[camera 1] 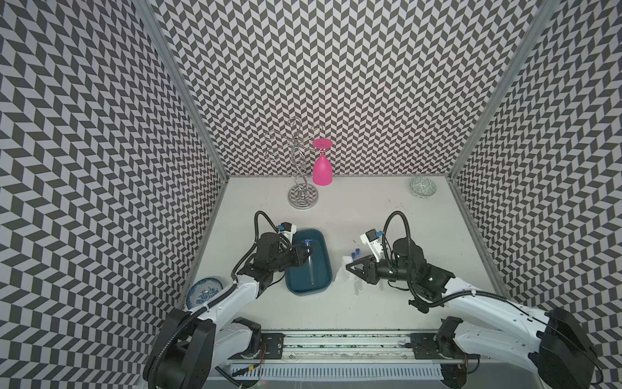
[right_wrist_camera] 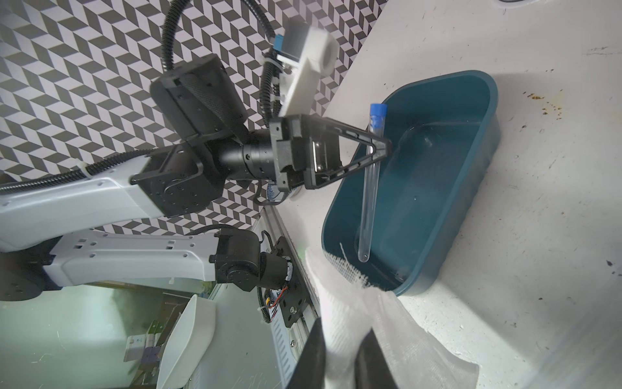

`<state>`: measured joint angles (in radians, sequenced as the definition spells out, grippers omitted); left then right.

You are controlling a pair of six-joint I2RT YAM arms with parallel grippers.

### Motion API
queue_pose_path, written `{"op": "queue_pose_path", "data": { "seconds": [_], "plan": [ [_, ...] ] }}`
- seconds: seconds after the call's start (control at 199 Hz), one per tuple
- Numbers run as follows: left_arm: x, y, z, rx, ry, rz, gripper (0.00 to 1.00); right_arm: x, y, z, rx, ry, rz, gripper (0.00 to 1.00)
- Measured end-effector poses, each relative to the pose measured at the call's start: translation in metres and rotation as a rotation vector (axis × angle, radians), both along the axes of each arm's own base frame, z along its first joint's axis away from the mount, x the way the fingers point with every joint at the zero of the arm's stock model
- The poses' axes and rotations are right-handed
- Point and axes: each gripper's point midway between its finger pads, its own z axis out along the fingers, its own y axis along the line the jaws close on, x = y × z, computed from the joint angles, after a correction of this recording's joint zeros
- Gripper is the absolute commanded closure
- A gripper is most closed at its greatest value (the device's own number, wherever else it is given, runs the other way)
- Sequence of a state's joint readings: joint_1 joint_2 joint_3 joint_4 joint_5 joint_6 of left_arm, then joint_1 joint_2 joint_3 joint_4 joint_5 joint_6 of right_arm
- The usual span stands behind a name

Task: Wipe the exteriors of test tubes
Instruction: Place the cleaning item at the center of the board.

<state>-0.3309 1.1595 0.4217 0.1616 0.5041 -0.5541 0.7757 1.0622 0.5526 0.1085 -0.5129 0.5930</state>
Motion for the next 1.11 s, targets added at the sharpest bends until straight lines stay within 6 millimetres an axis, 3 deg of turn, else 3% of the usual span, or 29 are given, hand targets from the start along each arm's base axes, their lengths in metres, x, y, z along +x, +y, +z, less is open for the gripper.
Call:
{"op": "queue_pose_path", "data": {
  "seconds": [0.186, 0.392, 0.543, 0.824, 0.929, 1.105],
  "plan": [
    [0.008, -0.001, -0.036, 0.048, 0.114, 0.006, 0.81, -0.004, -0.004, -0.014, -0.018, 0.024, -0.003, 0.83],
    [0.023, -0.006, -0.051, 0.069, 0.160, 0.006, 0.80, -0.015, -0.009, -0.052, -0.059, 0.097, 0.018, 0.83],
    [0.038, -0.010, -0.049, 0.076, 0.149, 0.006, 0.76, -0.024, -0.013, -0.079, -0.101, 0.162, 0.026, 0.83],
    [0.059, -0.017, -0.044, 0.078, 0.128, 0.002, 0.65, -0.037, -0.006, -0.103, -0.148, 0.193, 0.056, 0.82],
    [0.063, -0.018, -0.038, 0.072, 0.112, 0.003, 0.65, -0.044, -0.007, -0.121, -0.197, 0.233, 0.065, 0.76],
    [0.065, -0.018, -0.023, 0.064, 0.074, 0.002, 0.63, -0.049, -0.004, -0.131, -0.254, 0.255, 0.075, 0.62]
  ]
}}
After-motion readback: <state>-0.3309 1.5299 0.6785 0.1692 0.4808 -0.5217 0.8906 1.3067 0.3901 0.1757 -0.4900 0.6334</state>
